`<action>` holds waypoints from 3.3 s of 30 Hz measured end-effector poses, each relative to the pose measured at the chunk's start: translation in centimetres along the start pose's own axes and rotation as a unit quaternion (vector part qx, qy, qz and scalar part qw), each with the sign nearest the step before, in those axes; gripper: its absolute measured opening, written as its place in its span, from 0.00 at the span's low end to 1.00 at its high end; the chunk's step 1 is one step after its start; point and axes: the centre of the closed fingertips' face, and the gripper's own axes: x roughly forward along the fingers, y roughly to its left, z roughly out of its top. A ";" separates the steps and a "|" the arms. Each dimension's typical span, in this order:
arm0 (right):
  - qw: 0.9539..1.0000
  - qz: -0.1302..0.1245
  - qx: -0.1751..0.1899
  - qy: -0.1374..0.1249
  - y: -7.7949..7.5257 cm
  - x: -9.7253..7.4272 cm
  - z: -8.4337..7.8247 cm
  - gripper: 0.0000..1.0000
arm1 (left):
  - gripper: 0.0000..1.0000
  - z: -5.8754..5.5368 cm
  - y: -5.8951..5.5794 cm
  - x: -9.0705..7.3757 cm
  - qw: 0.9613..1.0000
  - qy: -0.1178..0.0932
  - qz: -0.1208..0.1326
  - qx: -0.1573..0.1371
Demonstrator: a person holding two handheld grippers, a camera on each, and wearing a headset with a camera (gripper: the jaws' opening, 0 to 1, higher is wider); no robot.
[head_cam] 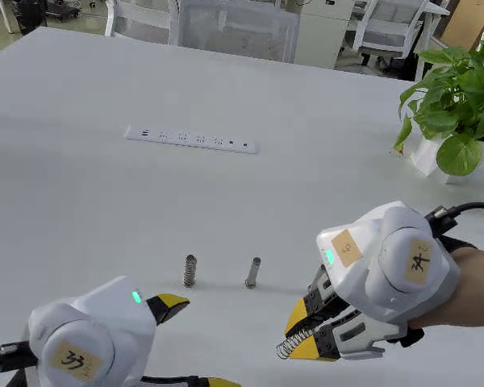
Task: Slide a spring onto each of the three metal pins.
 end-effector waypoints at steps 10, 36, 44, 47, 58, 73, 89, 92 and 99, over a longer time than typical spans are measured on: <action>1.000 -0.003 -0.011 0.015 -1.3 0.0 0.0 0.07 | 0.99 -0.4 2.3 -0.8 0.999 -0.016 0.048 -0.015; 0.993 -0.013 -0.076 0.089 -7.8 -0.8 1.0 0.07 | 0.98 -1.4 2.8 -1.1 0.996 -0.023 0.071 -0.052; 0.990 -0.007 -0.084 0.111 -9.9 -0.5 0.8 0.08 | 0.98 -1.8 2.8 -1.3 0.996 -0.019 0.072 -0.054; 0.990 -0.005 -0.083 0.114 -10.4 -0.3 0.7 0.08 | 0.98 -1.9 2.8 -1.3 0.996 -0.018 0.072 -0.057; 0.987 0.003 -0.091 0.132 -11.6 0.7 0.0 0.08 | 0.96 -2.2 2.9 -1.3 0.995 -0.013 0.073 -0.066; 0.985 0.015 -0.098 0.143 -11.9 1.5 -0.2 0.08 | 0.94 -3.0 3.0 -1.1 0.994 -0.005 0.073 -0.080; 0.980 0.027 -0.112 0.164 -12.1 3.1 -0.7 0.08 | 0.92 -3.6 2.9 -1.2 0.993 0.002 0.072 -0.093; 0.978 0.030 -0.114 0.170 -12.2 3.6 -0.9 0.08 | 0.92 -3.8 3.0 -1.3 0.993 0.002 0.074 -0.095; 0.976 0.039 -0.114 0.180 -12.1 4.7 -1.5 0.08 | 0.91 -4.1 3.1 -1.4 0.992 0.004 0.076 -0.100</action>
